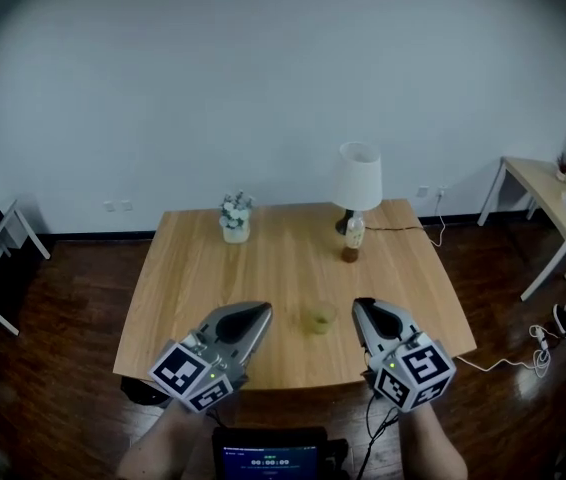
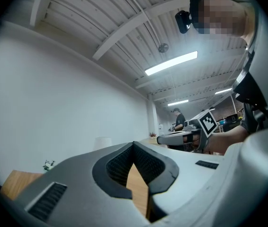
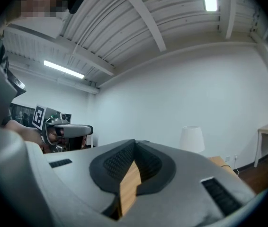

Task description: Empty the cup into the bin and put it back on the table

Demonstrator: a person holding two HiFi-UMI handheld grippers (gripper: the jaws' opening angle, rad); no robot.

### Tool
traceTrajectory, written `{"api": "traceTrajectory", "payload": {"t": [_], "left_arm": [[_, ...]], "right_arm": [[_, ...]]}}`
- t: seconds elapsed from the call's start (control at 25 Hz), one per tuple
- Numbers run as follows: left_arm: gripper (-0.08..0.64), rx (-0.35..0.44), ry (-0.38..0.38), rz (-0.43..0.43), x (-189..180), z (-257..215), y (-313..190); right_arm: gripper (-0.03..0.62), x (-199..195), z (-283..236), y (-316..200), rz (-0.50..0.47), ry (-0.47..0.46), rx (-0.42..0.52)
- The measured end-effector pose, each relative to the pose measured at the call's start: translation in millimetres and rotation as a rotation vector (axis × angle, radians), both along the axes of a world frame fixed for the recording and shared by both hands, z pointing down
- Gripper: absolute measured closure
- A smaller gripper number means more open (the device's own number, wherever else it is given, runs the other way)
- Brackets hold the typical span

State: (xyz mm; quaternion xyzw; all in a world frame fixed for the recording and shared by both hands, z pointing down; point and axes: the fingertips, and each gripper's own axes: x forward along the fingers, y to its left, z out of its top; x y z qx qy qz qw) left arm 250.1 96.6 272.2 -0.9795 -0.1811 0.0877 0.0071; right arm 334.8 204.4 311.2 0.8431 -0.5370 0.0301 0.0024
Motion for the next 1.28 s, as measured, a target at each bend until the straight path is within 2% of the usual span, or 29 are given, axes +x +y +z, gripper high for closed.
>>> {"api": "traceTrajectory", "payload": {"t": [0.36,0.64,0.76,1.0,1.28], "left_arm": [[0.561,-0.038,-0.002,0.024,26.0,5.8,-39.3],[0.560,-0.080,-0.021,0.061,48.2,18.7,-45.3],[0.560,-0.115,-0.038,0.046,58.6,28.1,-46.2],[0.560,-0.094,-0.079,0.002,84.2,42.7,-42.7],[0.561,-0.108,-0.124,-0.091,108.2,57.9,-44.5]], "right_arm": [[0.591,24.4,4.7,-28.9,0.046,-0.009,-0.027],[0.591,38.4,14.9,-41.1,0.052,-0.013,-0.075],[0.591,46.4,21.4,-40.6,0.030,-0.019,-0.088],[0.591,72.4,45.6,-48.2,-0.033,-0.066,-0.093],[0.591,96.9,69.2,-54.0,-0.099,-0.112,-0.087]]}}
